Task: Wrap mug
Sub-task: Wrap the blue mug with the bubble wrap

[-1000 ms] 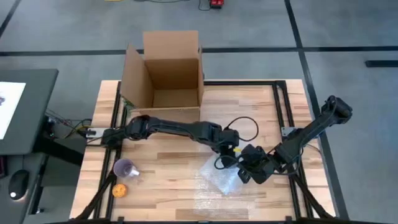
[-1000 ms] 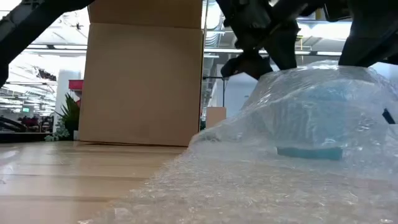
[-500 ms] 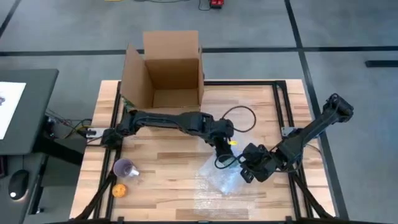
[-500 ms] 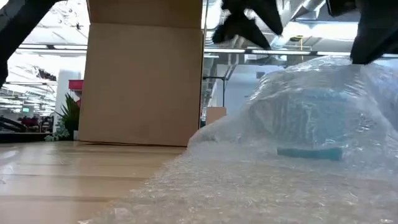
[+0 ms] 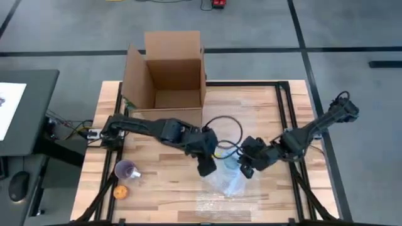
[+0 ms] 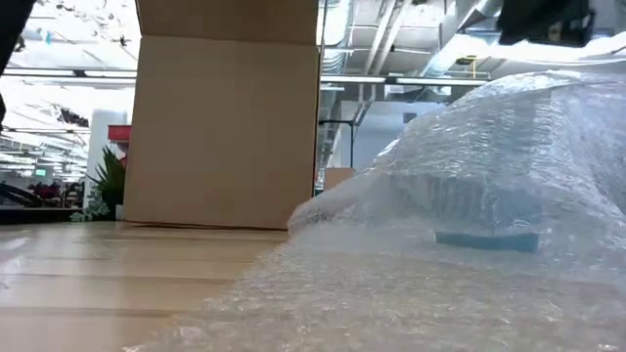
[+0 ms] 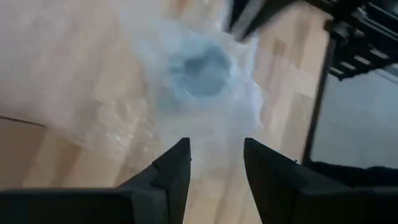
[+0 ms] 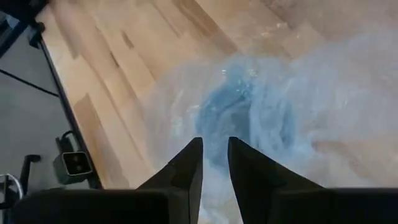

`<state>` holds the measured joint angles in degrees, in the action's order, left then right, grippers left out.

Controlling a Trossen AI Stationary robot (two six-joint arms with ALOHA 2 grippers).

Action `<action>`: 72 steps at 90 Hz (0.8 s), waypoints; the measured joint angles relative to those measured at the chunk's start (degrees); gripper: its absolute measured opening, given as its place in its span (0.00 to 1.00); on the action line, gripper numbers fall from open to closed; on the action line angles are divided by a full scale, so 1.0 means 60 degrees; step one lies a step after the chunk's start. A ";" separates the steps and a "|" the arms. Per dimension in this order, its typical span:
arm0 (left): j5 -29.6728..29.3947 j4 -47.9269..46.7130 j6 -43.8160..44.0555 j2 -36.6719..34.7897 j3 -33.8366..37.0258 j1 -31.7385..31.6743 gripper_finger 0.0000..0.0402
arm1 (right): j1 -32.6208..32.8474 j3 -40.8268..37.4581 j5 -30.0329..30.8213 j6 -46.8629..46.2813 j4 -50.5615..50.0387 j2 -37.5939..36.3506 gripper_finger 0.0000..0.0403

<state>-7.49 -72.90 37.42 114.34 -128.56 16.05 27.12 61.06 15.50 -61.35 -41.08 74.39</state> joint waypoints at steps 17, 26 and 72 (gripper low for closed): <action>-0.0864 -0.0199 0.0854 -0.0036 0.0001 0.0628 0.31 | -0.0252 -0.0104 -0.0863 0.0742 0.0070 0.0412 0.16; -0.1444 -0.0745 0.1474 -0.0085 0.0001 0.0984 0.31 | -0.0366 -0.0079 -0.1256 0.1098 0.0307 0.0827 0.16; -0.2010 -0.1262 0.3083 -0.0087 0.0329 0.1831 0.29 | -0.1579 -0.0048 -0.2744 0.1783 0.0016 0.3266 0.16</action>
<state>-19.54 -80.47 55.91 113.82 -126.58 27.04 17.64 60.77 -0.96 -50.66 -40.99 93.99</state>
